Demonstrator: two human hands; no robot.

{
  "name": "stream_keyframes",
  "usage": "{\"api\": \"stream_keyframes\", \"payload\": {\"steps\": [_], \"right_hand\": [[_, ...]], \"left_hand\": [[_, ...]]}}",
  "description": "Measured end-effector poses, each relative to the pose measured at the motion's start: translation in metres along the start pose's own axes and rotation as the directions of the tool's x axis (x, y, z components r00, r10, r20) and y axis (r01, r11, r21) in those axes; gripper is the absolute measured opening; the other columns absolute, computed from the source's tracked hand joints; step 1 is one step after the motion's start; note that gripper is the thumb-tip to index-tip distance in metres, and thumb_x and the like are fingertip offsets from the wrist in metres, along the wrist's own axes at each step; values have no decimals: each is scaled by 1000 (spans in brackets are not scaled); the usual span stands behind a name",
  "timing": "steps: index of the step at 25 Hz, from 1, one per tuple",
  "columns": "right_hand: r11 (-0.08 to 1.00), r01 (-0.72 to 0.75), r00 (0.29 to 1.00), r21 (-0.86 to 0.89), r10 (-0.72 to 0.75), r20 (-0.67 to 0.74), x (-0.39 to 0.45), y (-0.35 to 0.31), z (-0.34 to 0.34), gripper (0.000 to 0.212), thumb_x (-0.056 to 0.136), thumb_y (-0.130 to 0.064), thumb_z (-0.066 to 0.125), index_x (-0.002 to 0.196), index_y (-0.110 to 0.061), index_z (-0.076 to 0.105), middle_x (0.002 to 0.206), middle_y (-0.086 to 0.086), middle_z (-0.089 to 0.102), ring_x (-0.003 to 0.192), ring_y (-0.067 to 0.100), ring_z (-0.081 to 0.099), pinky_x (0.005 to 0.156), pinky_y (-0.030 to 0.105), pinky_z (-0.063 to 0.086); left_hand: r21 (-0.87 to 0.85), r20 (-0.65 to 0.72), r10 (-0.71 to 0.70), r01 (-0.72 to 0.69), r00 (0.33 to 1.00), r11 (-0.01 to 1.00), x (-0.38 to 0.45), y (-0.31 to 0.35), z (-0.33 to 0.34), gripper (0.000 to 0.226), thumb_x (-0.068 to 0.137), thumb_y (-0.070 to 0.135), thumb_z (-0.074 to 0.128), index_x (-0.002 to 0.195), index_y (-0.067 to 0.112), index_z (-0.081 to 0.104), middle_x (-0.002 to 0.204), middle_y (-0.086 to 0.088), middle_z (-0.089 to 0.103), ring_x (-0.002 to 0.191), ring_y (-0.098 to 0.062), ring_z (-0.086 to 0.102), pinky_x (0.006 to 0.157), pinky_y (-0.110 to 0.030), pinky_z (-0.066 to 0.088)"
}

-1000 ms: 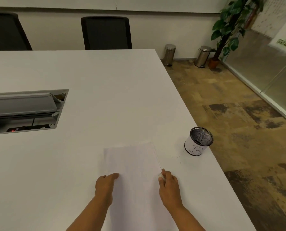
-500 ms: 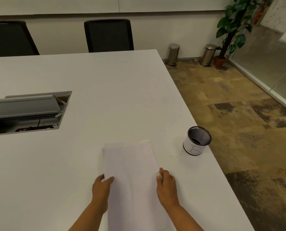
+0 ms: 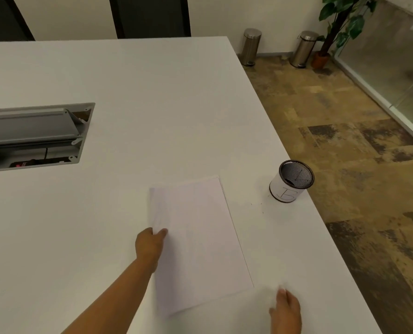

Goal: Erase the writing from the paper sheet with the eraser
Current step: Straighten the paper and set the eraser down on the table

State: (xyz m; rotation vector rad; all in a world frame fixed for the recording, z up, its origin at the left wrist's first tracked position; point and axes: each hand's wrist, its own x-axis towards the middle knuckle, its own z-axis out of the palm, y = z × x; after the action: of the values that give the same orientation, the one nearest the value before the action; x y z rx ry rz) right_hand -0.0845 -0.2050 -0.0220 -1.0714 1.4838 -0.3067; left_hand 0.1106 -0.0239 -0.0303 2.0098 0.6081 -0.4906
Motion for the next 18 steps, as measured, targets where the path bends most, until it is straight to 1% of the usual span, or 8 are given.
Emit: {"api": "stream_keyframes", "payload": {"steps": [2,4,5,7,9,12,15,18], "right_hand": [[959,-250,967,132,239,92,-20,6,-1,35,96,-14,40,121,11,43,58,10,55,43,20,57,52,26,37],[874,-456,887,170,430,167,-34,7,5,36,97,-17,38,121,9,44,50,8,57,40,19,57,51,30,38],[839,-520,849,164,484,213,-41,6,9,35,97,-19,38,119,7,46,59,12,56,55,26,58,55,33,37],[787,-597,793,153,552,259,-53,1,21,28,97,-20,38,112,0,47,73,16,52,83,33,52,59,35,34],[767,-623,775,156,577,258,-59,-4,31,21,98,-20,36,106,-3,45,76,18,51,95,34,47,60,35,35],[753,-631,773,188,587,242,-60,-5,43,20,98,-20,35,103,-3,44,76,18,51,95,33,47,60,35,36],[744,-638,766,200,586,265,-61,-3,56,21,98,-19,36,101,-1,45,76,17,52,82,32,52,61,34,36],[745,-627,776,229,569,271,-65,1,70,17,97,-17,38,102,-2,46,78,17,53,87,33,51,62,34,38]], "left_hand": [[254,-82,104,-79,991,964,1,13,-2,51,83,25,69,121,-3,50,121,-21,56,105,-36,55,87,-40,44],[490,-107,289,-203,951,848,10,32,-3,75,79,31,71,138,3,33,135,-19,43,124,-36,42,96,-43,39],[585,-41,416,-315,909,748,20,43,-1,76,81,31,68,141,5,30,140,-17,38,129,-34,36,100,-43,35],[711,230,563,-532,794,460,48,71,7,68,88,33,59,143,8,29,146,-14,33,134,-31,29,106,-41,29],[713,472,508,-651,721,261,73,95,17,63,93,36,52,145,10,27,150,-10,29,138,-28,24,111,-41,22],[714,585,356,-671,728,200,94,113,31,58,97,39,42,145,12,26,151,-7,27,138,-26,24,111,-40,22],[708,588,366,-678,721,198,105,114,37,50,98,38,40,140,12,37,144,-6,36,133,-25,30,105,-37,30],[735,556,383,-652,737,188,113,119,35,44,97,37,40,134,13,43,137,-7,42,128,-25,36,102,-36,31]]}}
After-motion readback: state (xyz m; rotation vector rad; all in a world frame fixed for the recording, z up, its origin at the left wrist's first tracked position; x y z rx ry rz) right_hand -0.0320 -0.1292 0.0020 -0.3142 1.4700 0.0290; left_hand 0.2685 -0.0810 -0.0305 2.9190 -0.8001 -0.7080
